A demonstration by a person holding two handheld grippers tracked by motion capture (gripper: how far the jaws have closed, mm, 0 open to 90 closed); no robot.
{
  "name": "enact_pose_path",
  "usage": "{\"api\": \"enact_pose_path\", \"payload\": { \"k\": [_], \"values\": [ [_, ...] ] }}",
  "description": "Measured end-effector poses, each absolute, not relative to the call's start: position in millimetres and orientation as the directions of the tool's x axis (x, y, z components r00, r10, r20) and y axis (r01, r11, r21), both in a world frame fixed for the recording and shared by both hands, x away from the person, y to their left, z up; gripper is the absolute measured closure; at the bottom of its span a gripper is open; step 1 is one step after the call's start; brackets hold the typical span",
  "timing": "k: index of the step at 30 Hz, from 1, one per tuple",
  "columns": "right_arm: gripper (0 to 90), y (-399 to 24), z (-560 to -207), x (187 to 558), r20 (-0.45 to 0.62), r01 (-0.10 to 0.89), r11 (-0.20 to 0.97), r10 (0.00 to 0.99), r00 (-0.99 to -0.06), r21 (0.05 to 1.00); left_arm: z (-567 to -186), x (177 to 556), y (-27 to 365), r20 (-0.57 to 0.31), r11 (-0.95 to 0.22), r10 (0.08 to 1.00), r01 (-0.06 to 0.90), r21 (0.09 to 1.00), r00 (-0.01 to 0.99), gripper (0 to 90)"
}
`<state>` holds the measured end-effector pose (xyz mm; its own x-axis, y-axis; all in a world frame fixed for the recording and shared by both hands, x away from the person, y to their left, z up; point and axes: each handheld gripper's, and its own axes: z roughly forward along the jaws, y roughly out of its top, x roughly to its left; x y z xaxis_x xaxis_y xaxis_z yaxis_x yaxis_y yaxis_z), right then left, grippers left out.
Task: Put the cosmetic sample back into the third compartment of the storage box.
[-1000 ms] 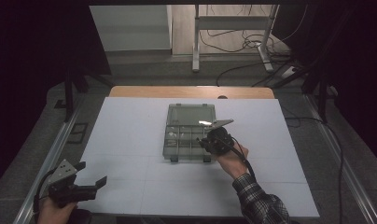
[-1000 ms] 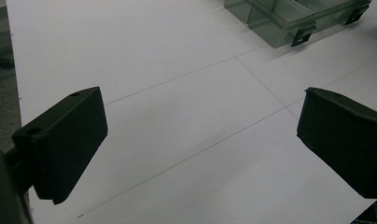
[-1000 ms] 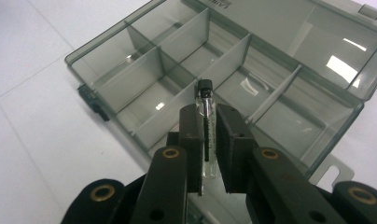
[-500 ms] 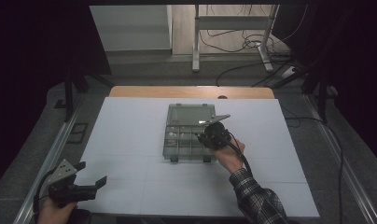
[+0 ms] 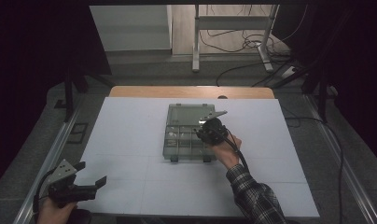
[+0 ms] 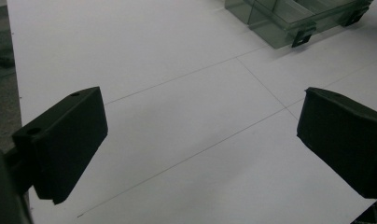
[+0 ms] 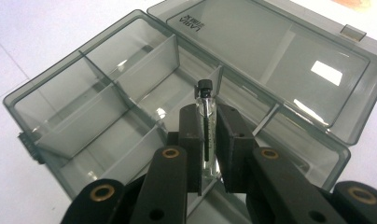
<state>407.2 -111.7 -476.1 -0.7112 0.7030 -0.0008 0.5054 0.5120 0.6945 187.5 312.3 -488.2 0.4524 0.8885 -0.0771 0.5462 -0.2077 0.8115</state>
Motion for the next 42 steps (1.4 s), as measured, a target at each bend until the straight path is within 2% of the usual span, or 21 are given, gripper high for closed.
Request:
{"api": "enact_pose_path", "payload": {
  "k": [16,29,42],
  "values": [
    [80.0,-108.2,-485.5,420.5,-0.015,0.505,0.505,0.717,-0.697,0.700,-488.2,187.6,312.2,-0.075,-0.210,0.888,0.546,0.811,0.453,2.1],
    [59.9,-105.5,-485.9,418.2,-0.013,0.503,0.513,0.709,-0.705,0.695,-488.0,187.3,312.3,-0.076,-0.210,0.887,0.545,0.812,0.455,2.1],
    [44.1,-102.9,-484.0,412.1,0.001,0.498,0.534,0.681,-0.732,0.683,-488.0,187.2,312.3,-0.077,-0.210,0.886,0.544,0.812,0.457,2.1]
  ]
}}
